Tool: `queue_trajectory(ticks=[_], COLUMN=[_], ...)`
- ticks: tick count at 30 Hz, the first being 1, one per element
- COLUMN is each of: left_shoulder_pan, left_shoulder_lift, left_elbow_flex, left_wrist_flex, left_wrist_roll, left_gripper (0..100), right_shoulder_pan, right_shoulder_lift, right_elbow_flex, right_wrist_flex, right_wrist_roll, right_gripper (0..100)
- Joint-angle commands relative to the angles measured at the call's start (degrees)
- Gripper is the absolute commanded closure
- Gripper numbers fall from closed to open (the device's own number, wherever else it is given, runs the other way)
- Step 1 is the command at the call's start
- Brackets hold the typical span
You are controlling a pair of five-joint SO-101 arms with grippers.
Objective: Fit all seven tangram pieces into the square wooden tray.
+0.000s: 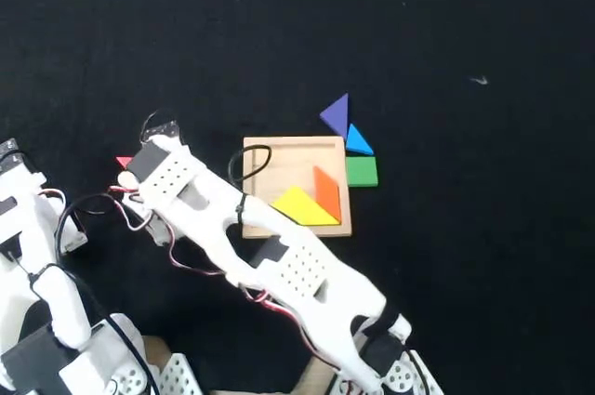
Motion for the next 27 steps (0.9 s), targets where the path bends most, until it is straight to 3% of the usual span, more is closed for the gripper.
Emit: queue_trajectory(ticks=[1, 15, 21, 27], left_shoulder_pan=[0.57, 0.57, 0.57, 0.57], left_shoulder_lift=[-1.85, -1.85, -1.85, -1.85], left_elbow_flex=[-0.48, -0.48, -0.48, -0.48], left_wrist_flex=[-0.7, -0.7, -0.7, -0.7], left_wrist_roll=[0.26, 0.35, 0.35, 0.26], left_gripper=[95, 95, 95, 95], right_shoulder_pan=[-2.55, -2.55, -2.55, -2.55], right_shoulder_lift=[-5.49, -6.46, -2.42, 0.4], right_elbow_flex=[1.89, 3.47, -0.22, -2.07], right_wrist_flex=[1.76, 1.41, 1.41, 1.41], right_wrist_roll=[4.31, 7.74, 7.82, 8.79], right_gripper=[72.1, 72.1, 80.9, 81.5])
